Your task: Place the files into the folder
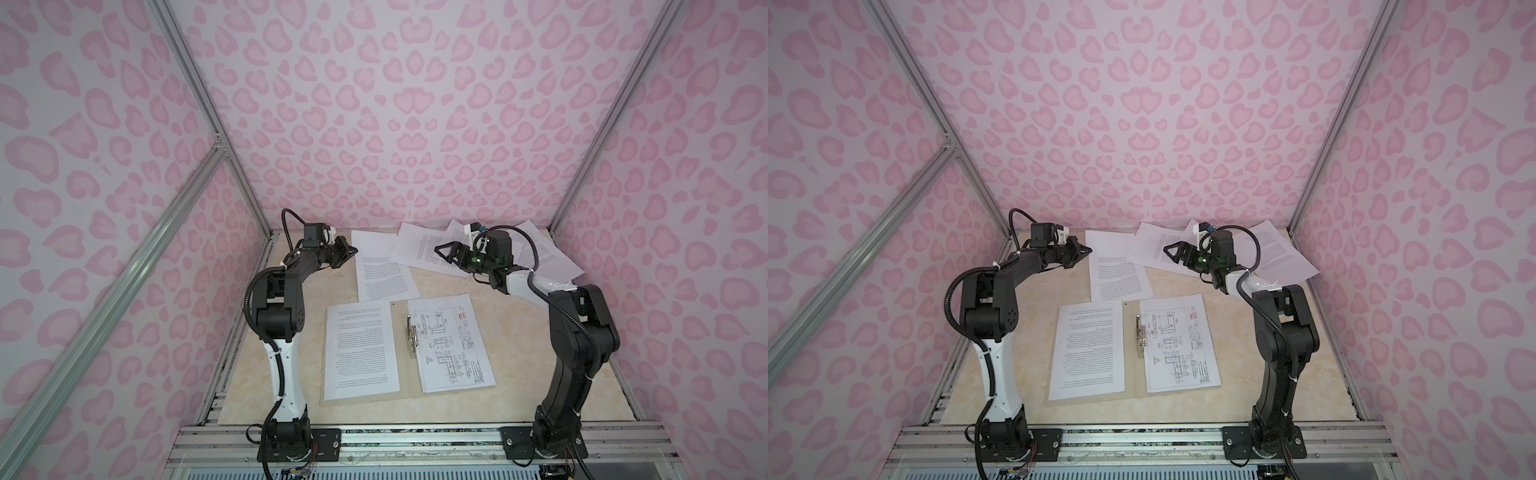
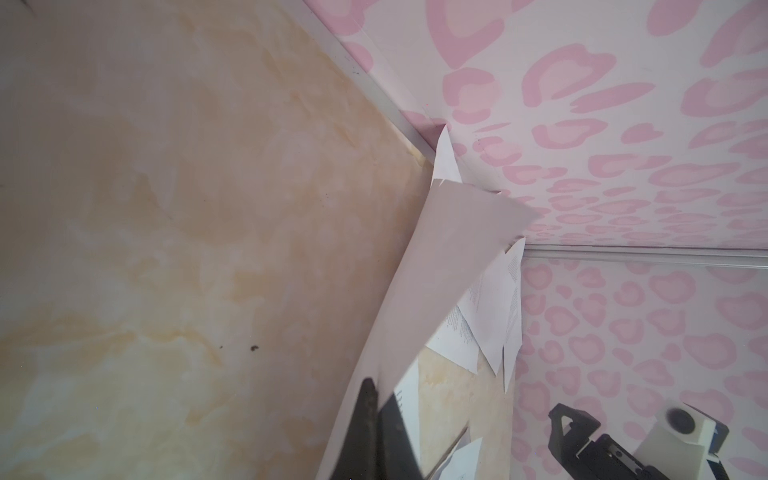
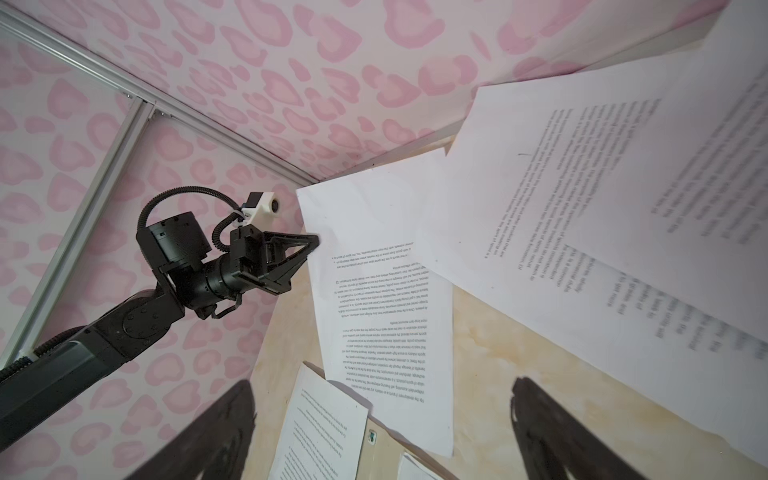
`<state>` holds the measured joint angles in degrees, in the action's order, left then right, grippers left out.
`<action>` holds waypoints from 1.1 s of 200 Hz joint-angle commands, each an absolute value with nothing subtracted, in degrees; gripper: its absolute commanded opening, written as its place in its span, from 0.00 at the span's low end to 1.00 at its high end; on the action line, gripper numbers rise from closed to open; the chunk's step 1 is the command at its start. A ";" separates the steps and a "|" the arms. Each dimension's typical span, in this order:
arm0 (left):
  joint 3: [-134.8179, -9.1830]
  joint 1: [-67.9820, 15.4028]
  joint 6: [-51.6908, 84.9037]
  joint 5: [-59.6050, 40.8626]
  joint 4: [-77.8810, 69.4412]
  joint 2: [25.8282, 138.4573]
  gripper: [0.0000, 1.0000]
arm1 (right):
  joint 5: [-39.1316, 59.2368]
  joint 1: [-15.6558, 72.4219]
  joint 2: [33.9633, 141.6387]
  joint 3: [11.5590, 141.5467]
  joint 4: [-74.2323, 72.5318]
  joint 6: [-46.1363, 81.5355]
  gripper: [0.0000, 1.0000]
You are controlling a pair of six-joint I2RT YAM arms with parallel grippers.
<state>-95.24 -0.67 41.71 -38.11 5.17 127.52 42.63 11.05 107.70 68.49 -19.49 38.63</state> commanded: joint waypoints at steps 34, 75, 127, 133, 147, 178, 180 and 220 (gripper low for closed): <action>-95.42 -2.98 33.91 -35.85 14.98 89.72 0.04 | 38.07 8.36 94.56 61.81 -16.75 33.52 0.97; -96.50 -8.15 30.16 -32.32 20.01 81.98 0.03 | 34.45 6.41 88.17 57.83 -16.30 33.06 0.97; -97.00 -11.93 27.59 -28.94 23.02 77.27 0.04 | 38.84 6.83 88.25 57.58 -18.01 33.93 0.97; -96.72 -12.34 27.42 -29.22 23.02 77.04 0.03 | 38.77 7.09 88.24 57.48 -18.39 33.69 0.97; -96.20 -12.97 28.08 -30.74 22.53 76.94 0.04 | 39.67 7.56 88.64 57.37 -19.79 33.05 0.96; -95.33 -14.29 32.61 -35.25 20.06 78.06 0.04 | 44.58 8.35 90.37 56.16 -29.68 35.98 0.97; -95.18 -14.43 32.92 -35.46 19.85 78.09 0.03 | 44.83 8.44 90.44 56.10 -30.34 36.24 0.96; -94.41 -17.31 38.70 -39.90 14.87 81.70 0.03 | 49.04 9.38 93.18 55.27 -43.87 40.45 0.97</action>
<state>-94.65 -15.94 34.15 -35.90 19.53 79.68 45.12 8.95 91.11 55.48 -31.97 37.23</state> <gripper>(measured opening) 0.051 0.971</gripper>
